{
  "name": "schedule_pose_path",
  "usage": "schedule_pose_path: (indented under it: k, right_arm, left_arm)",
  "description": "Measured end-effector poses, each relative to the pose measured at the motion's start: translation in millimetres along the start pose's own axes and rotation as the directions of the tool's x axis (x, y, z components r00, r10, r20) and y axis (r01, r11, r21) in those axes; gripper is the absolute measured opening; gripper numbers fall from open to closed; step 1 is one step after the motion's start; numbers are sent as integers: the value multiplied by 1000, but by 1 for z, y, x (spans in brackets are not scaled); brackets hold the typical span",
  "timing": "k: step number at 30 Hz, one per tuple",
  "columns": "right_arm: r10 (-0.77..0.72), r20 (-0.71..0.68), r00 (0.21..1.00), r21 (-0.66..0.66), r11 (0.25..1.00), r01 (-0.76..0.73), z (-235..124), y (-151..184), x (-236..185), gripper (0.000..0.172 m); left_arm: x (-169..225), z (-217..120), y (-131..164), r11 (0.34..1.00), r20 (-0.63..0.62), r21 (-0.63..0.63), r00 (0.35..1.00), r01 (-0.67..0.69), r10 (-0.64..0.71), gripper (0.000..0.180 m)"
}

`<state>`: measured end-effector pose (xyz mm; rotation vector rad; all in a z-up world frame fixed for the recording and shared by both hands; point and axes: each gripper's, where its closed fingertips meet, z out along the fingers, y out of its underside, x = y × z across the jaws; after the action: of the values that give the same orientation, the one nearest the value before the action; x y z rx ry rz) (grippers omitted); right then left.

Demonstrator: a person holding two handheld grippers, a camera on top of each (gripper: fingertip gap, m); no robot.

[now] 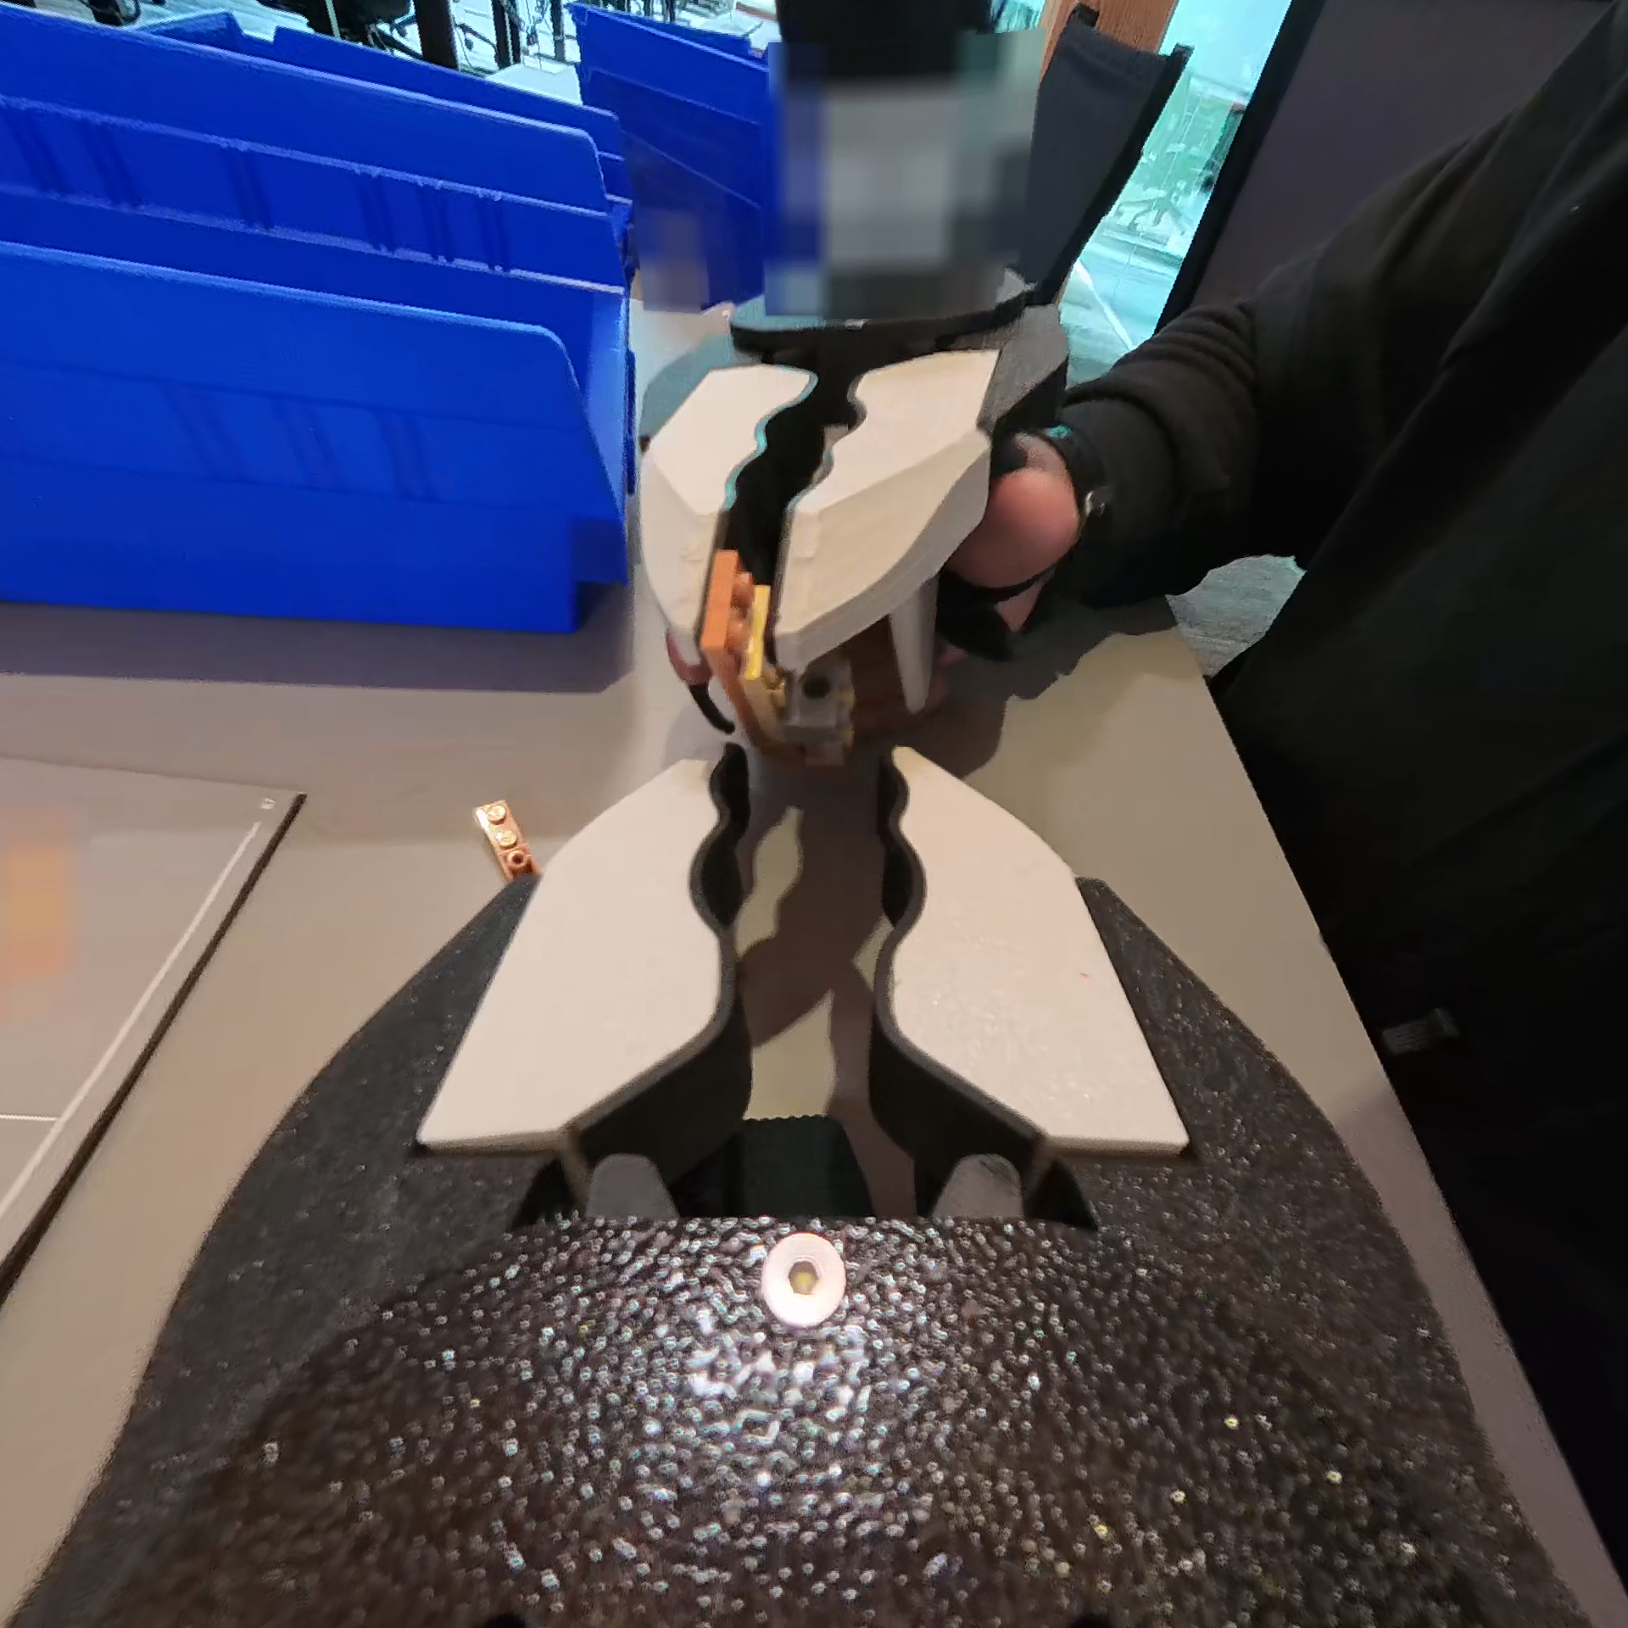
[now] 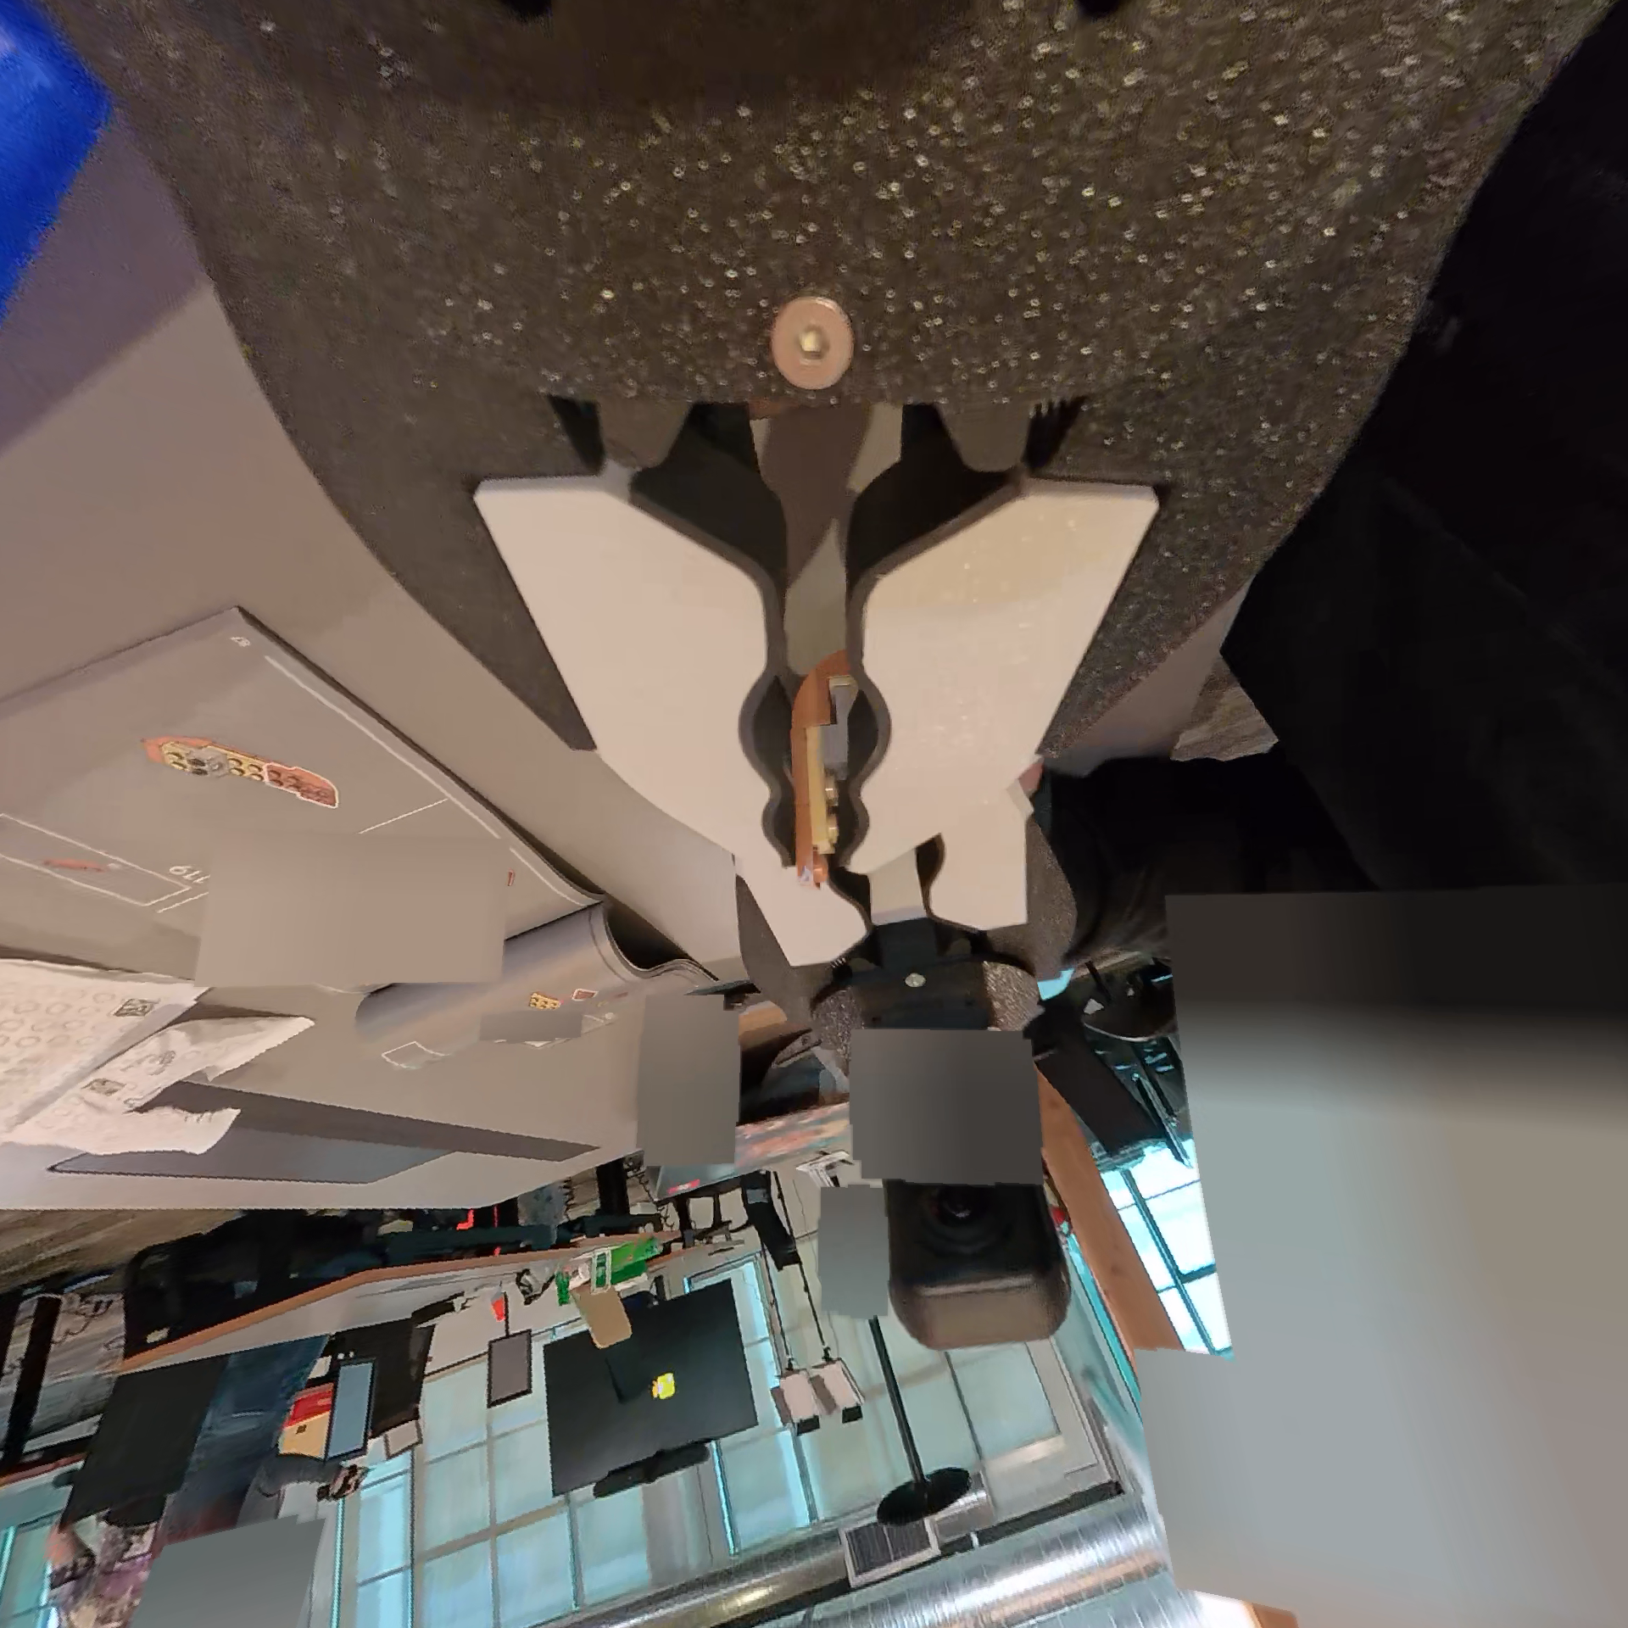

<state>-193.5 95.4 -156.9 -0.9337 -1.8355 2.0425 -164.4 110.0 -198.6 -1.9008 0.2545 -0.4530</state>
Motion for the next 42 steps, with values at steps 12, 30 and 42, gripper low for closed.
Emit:
schedule_pose_path:
  k: [12, 30, 42]
  right_arm:
    - [-59, 39, 997, -169, 983, 65, -3, 13, -5, 18]
    - [-37, 106, 994, -254, 965, 63, -8, 26, -13, 8]
    - [-81, 70, 994, -467, 878, 105, -19, 47, -3, 8]
  left_arm:
    - [7, 0, 9, 998, -45, -58, 999, -17, 14, 18]
    - [13, -1, 14, 996, -89, -91, 996, -21, 13, 18]
    - [-36, -20, 63, 833, 33, -445, 923, -330, 384, 38]
